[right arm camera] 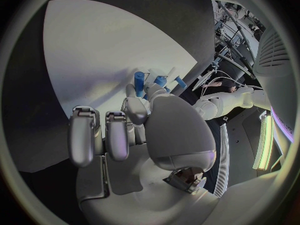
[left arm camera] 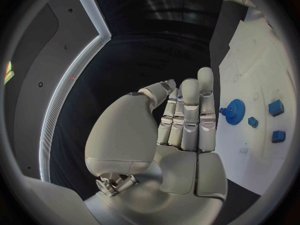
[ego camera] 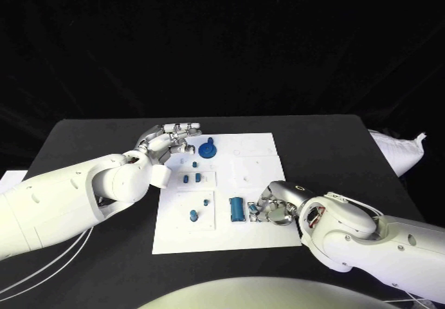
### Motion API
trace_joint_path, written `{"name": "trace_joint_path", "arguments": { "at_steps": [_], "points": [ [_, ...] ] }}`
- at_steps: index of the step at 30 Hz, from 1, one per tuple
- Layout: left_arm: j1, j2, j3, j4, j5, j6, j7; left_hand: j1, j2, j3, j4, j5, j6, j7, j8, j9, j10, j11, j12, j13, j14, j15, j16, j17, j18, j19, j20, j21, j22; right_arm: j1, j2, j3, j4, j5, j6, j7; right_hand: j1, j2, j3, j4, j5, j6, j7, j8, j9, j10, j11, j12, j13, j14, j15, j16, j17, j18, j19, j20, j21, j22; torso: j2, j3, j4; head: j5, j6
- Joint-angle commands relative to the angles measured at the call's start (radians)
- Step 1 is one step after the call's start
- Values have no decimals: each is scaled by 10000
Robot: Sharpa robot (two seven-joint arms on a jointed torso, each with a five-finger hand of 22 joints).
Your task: Assemble the parts on the task board
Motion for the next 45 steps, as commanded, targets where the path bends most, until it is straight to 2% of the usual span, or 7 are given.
{"name": "trace_joint_path", "arguments": {
  "at_steps": [1,7,12,28,36,40,45],
  "points": [
    [-8,30,6,14,-22,173,5,-3,93,-31,-8,49,-42,7,62,-12,-88,1,50,-15,-77,10,-5,-10,103,-30,52,-64,-15,-4,25,-1,15,-196,121,-10,-163,31,-20,83,38,72,-18,43,23,-11,-39,-64,-24,739,-45,-14,1088,-138,110,-11,18,16,2,5,-3,-4,1],
    [-8,34,6,10,-22,160,-19,4,90,-35,-24,47,-30,5,79,-7,-109,1,65,-17,-95,11,-14,-43,103,-32,53,-70,-20,-3,51,-1,-70,-302,179,-40,-630,59,-266,168,330,112,-22,52,109,14,-38,-147,-63,732,-45,-33,1064,-136,100,-14,6,3,-2,-4,4,-13,1],
    [-8,35,6,13,-22,164,-32,4,90,-35,-24,47,-30,5,79,-7,-109,1,65,-17,-95,11,-14,-43,103,-32,53,-70,-20,-3,92,-2,-139,-357,241,-63,-907,115,-474,173,262,112,-22,41,158,16,-36,-215,-94,727,-43,-52,1039,-134,96,-12,2,0,6,6,14,-32,19],
    [-7,34,6,22,-22,202,-86,4,90,-35,-24,47,-30,5,79,-7,-109,1,65,-17,-95,11,-14,-43,103,-32,53,-70,-20,-3,124,-3,-145,-458,221,-63,-1652,416,-1506,180,-1413,87,-44,-3,396,24,-44,-389,-136,718,-49,-105,988,-129,81,-13,-22,-8,-4,3,-1,-19,1],
    [-7,10,6,27,-22,228,-106,2,92,-37,-27,47,-33,10,82,-7,-120,5,72,-18,-103,12,-17,-56,103,-33,54,-72,-22,-16,-92,-3,76,-252,-30,176,-1358,335,-1801,127,-1895,85,-50,-6,483,42,-50,-336,-76,726,-54,-93,1018,-129,81,-19,-22,3,1,4,4,-90,-4],
    [-8,-17,6,19,-22,223,-119,2,93,-37,-28,47,-34,12,84,-7,-124,6,75,-19,-106,12,-18,-61,103,-34,54,-73,-23,-32,-255,-2,167,-40,-163,450,-1195,271,-1989,131,-2215,71,-43,-17,526,37,-43,-311,-38,720,-50,-114,991,-125,69,-18,-36,-14,0,7,-30,-36,15],
    [-8,-29,6,4,-35,223,-154,4,104,-32,-28,49,-35,15,86,-7,-130,7,79,-19,-105,13,-11,-52,103,-34,54,-75,-24,-63,-446,-2,251,129,-178,734,-1079,273,-2126,128,-2443,93,-49,-6,567,27,-44,-312,-21,719,-49,-118,991,-125,66,-17,-39,-12,-2,12,-21,-77,20]
  ]
}}
